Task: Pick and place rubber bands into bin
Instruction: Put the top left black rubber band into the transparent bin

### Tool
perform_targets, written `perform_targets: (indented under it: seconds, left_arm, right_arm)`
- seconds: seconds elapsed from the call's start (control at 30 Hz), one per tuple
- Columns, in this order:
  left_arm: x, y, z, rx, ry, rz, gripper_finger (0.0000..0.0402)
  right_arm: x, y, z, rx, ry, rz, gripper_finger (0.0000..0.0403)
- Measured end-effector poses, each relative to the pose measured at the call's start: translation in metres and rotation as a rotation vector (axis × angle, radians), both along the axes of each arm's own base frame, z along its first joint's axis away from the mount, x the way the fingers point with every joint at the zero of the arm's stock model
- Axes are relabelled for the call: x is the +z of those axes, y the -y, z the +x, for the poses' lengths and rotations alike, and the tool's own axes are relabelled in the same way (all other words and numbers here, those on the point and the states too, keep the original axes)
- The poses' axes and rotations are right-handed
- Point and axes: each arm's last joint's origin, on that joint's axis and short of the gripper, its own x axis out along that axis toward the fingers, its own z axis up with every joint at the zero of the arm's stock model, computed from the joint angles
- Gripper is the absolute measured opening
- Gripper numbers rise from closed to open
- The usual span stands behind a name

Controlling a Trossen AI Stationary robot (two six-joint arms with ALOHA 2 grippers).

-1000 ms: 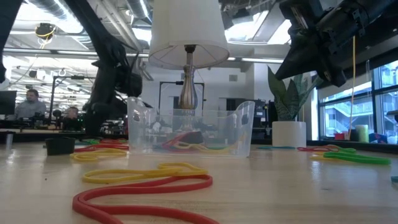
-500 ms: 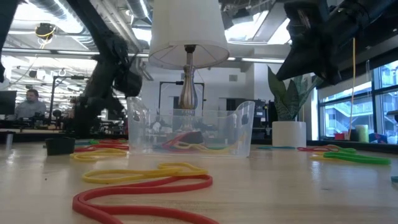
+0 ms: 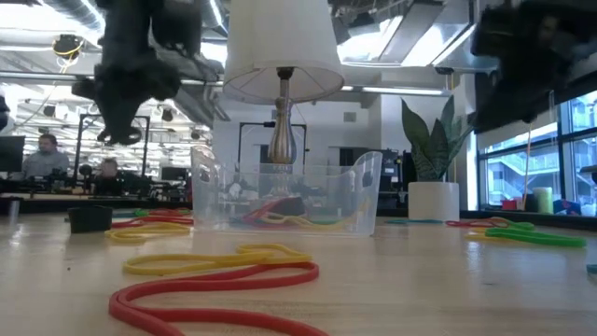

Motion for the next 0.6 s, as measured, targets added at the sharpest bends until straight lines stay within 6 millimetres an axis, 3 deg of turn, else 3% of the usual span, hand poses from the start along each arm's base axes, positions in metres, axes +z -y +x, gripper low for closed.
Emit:
perform_targets:
  seconds: [0.17, 0.33, 0.6]
  left_arm:
    - [0.004, 0.036, 0.032, -0.037, 0.247, 0.022, 0.0002]
    - [0.002, 0.05, 0.065, -0.038, 0.447, 0.061, 0.0002]
    - [-0.003, 0.052, 0.125, -0.156, 0.42, 0.102, 0.0002]
  right_arm:
    - [-0.018, 0.008, -0.026, 0.022, 0.069, 0.065, 0.0003]
    - [-0.03, 0.013, -0.039, -0.001, 0.134, 0.119, 0.0006]
    - [-0.031, 0.013, -0.039, 0.019, 0.212, 0.126, 0.0007]
